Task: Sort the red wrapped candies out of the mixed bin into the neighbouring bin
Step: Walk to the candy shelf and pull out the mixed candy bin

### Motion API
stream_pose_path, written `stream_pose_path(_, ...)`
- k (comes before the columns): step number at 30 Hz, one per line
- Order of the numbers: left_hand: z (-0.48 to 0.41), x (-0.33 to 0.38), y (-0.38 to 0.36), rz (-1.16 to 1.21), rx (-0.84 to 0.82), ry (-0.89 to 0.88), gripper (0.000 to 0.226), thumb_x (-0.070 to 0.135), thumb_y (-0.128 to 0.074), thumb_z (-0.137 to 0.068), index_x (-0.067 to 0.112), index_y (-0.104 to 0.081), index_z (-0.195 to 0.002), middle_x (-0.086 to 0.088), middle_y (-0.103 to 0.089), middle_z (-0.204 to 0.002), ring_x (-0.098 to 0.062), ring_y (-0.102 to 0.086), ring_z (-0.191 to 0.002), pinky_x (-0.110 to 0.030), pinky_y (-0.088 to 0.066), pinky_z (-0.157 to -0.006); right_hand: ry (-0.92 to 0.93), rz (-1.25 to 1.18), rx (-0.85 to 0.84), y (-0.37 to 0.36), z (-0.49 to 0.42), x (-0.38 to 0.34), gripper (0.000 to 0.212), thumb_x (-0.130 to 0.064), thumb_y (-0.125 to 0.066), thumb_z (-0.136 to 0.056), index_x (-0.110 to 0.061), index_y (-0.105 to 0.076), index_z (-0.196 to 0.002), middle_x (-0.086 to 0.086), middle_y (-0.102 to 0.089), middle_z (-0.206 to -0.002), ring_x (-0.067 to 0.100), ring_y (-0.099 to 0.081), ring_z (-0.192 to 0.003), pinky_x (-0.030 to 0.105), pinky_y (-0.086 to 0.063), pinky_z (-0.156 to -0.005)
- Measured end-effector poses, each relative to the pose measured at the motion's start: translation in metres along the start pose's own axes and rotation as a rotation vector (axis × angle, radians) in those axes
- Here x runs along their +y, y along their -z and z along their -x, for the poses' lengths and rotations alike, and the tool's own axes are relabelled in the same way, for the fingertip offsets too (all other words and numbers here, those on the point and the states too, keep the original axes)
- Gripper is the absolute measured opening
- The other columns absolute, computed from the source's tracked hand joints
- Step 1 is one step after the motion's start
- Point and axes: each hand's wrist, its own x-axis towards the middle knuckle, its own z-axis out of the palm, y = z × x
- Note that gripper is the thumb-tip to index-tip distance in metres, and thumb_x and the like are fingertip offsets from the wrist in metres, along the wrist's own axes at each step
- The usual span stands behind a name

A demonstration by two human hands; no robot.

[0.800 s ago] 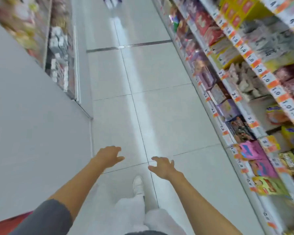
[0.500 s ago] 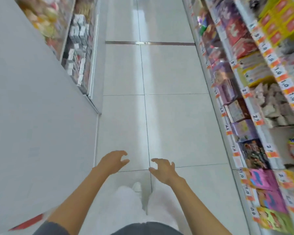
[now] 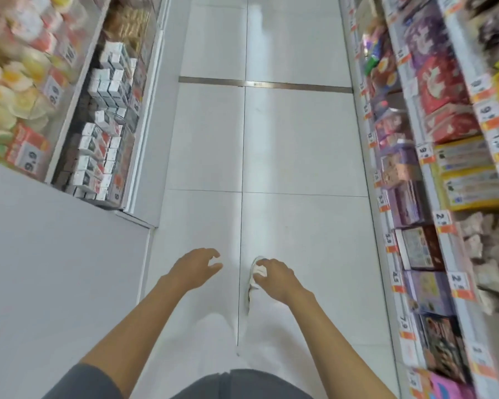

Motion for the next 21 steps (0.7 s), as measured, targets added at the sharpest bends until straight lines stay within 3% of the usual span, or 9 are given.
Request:
stream_pose_path(3, -0.05, 0.029, 0.053, 0.053, 0.063, -0.004, 0.04, 0.042, -0.05, -0.097, 0.026, -0.052, -0.133, 0.003, -0.055, -0.133, -0.015, -0.054, -0.118, -0.03, -0.043, -0.097, 0.052, -0.02, 0.026, 0.067, -0.043, -0.005, 0.043, -0.031, -0.046, -0.099, -0.017, -0.048, -0.14, 0.004, -0.055, -0.134, 0.021, -0.049, -0.125, 0.029, -0.038, -0.1)
stream_pose_path(9, -0.134, 0.044, 0.149, 0.126, 0.122, 0.054, 0.039, 0.043, -0.05, -0.096, 0.027, -0.053, -0.132, 0.004, -0.057, -0.13, -0.015, -0.055, -0.116, -0.033, -0.045, -0.096, 0.097, 0.055, 0.013, 0.176, -0.136, -0.039, 0.04, -0.032, -0.047, -0.099, -0.018, -0.051, -0.137, 0.004, -0.057, -0.131, 0.019, -0.053, -0.12, 0.029, -0.042, -0.098)
stream_pose_path(21, -0.349, 0.018, 0.389, 0.235, 0.049, 0.139, 0.037, 0.042, -0.049, -0.097, 0.023, -0.055, -0.129, 0.0, -0.058, -0.128, -0.018, -0.056, -0.112, -0.029, -0.046, -0.092, 0.049, -0.002, 0.009, 0.396, -0.354, -0.171, 0.041, -0.031, -0.049, -0.098, -0.02, -0.048, -0.138, 0.003, -0.056, -0.133, 0.017, -0.053, -0.119, 0.029, -0.042, -0.1)
